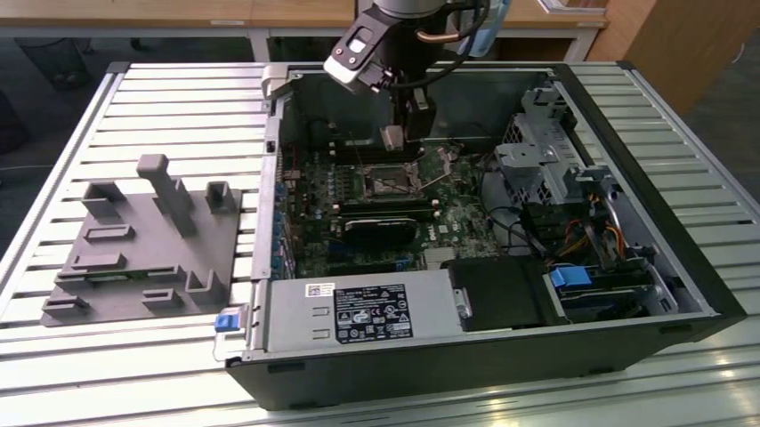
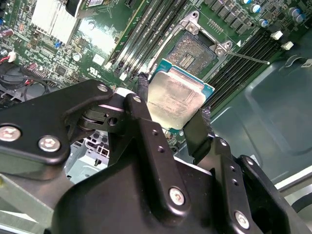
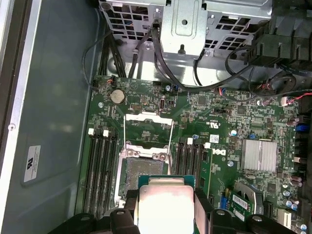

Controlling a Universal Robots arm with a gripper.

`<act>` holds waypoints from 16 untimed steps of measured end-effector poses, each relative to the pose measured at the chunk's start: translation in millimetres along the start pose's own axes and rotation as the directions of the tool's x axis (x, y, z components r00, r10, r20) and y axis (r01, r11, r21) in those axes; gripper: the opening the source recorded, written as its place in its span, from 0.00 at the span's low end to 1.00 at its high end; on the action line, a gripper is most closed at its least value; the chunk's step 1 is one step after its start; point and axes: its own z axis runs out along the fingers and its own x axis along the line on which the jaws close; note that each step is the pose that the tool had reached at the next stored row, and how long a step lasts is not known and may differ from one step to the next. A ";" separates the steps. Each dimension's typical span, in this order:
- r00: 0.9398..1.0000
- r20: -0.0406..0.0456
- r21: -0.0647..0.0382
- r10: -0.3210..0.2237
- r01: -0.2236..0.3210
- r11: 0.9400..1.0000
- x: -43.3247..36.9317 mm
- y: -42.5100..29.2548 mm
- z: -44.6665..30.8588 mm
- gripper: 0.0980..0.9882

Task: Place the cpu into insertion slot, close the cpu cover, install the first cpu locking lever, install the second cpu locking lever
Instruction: 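Place the cpu into insertion slot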

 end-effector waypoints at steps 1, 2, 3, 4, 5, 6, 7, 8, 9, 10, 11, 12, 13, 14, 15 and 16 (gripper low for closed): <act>1.000 0.000 0.000 0.000 0.000 1.000 0.0 0.0 0.3 0.49; 1.000 0.000 0.000 0.000 0.000 1.000 0.0 -0.1 0.6 0.49; 1.000 0.000 0.000 0.000 0.000 1.000 0.0 -0.1 0.9 0.49; 1.000 0.000 0.000 0.000 0.000 1.000 0.0 -0.1 1.2 0.49; 1.000 0.000 0.000 0.000 0.000 1.000 0.0 -0.1 1.6 0.49; 1.000 0.000 0.000 0.000 0.000 1.000 0.0 -0.2 1.9 0.49; 1.000 0.000 0.000 0.000 0.000 1.000 0.0 -0.2 2.3 0.49; 1.000 0.000 0.000 0.000 0.000 1.000 0.0 -0.3 2.8 0.49; 1.000 0.000 0.000 0.001 -0.001 1.000 0.2 -0.3 3.3 0.49; 1.000 0.001 0.000 0.003 -0.003 1.000 0.5 -0.4 4.3 0.49; 1.000 0.001 0.000 0.009 -0.009 1.000 0.8 -0.5 5.3 0.49; 1.000 0.002 0.000 0.018 -0.018 1.000 0.9 -0.5 6.5 0.49; 1.000 0.003 0.000 0.029 -0.029 1.000 0.9 -0.5 7.5 0.49; 0.999 0.004 -0.001 0.041 -0.041 0.999 0.9 -0.5 8.5 0.49; 0.999 0.005 -0.001 0.052 -0.052 0.999 1.0 -0.7 9.5 0.49; 0.998 0.006 -0.001 0.058 -0.058 0.998 1.2 -0.6 10.6 0.49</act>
